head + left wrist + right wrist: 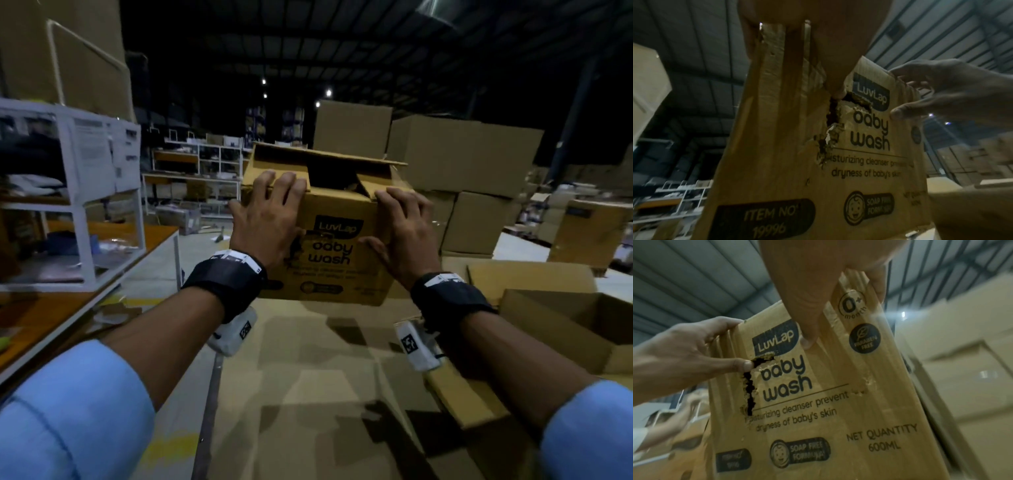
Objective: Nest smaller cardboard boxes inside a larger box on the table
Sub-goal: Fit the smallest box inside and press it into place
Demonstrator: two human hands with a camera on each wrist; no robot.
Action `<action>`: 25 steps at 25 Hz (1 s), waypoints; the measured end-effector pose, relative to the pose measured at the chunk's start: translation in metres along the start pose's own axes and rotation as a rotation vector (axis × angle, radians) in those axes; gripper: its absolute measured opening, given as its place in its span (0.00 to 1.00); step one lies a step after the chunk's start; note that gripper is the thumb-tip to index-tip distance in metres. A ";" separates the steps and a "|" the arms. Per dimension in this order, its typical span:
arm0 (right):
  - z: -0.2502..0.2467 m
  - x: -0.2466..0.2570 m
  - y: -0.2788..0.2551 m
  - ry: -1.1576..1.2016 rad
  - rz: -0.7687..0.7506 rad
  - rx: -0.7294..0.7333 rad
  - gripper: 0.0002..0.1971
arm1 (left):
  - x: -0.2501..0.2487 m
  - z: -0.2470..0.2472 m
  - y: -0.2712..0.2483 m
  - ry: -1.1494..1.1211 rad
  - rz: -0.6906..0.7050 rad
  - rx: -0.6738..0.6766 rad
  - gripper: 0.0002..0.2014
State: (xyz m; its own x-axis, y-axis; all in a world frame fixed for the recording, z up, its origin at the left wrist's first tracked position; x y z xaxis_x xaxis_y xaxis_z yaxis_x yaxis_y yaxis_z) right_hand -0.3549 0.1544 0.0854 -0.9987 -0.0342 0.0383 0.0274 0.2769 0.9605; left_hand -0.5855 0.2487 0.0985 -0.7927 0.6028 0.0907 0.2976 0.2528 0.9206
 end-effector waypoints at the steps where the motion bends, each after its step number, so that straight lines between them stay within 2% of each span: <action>1: -0.018 -0.006 0.008 -0.009 -0.008 -0.022 0.41 | -0.012 -0.011 0.010 -0.010 0.010 -0.012 0.42; 7: -0.129 -0.061 0.027 -0.105 -0.066 -0.073 0.41 | -0.104 -0.057 0.045 -0.075 0.058 -0.066 0.43; 16: -0.302 -0.161 0.003 -0.253 -0.071 -0.102 0.39 | -0.281 -0.101 0.063 -0.192 0.149 -0.123 0.44; 21: -0.355 -0.217 -0.010 -0.284 -0.071 -0.118 0.38 | -0.356 -0.101 0.075 -0.216 0.191 -0.137 0.44; 25: -0.366 -0.268 -0.020 -0.317 -0.025 -0.136 0.39 | -0.405 -0.084 0.095 -0.204 0.233 -0.116 0.40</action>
State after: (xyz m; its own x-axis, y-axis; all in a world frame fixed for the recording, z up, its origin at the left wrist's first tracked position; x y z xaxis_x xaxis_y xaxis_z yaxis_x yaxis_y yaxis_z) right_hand -0.0721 -0.1935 0.1568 -0.9624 0.2664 -0.0524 -0.0127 0.1487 0.9888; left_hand -0.2807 -0.0353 0.1812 -0.5838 0.7766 0.2368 0.3867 0.0095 0.9222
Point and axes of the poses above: each hand's wrist, its own y-axis towards the middle knuckle, its own z-axis out of the palm, x = y × z, the point moved 1 cm from there along y, towards the middle knuckle, and after that the axes turned 14 degrees about -x, right-handed, at the moved point
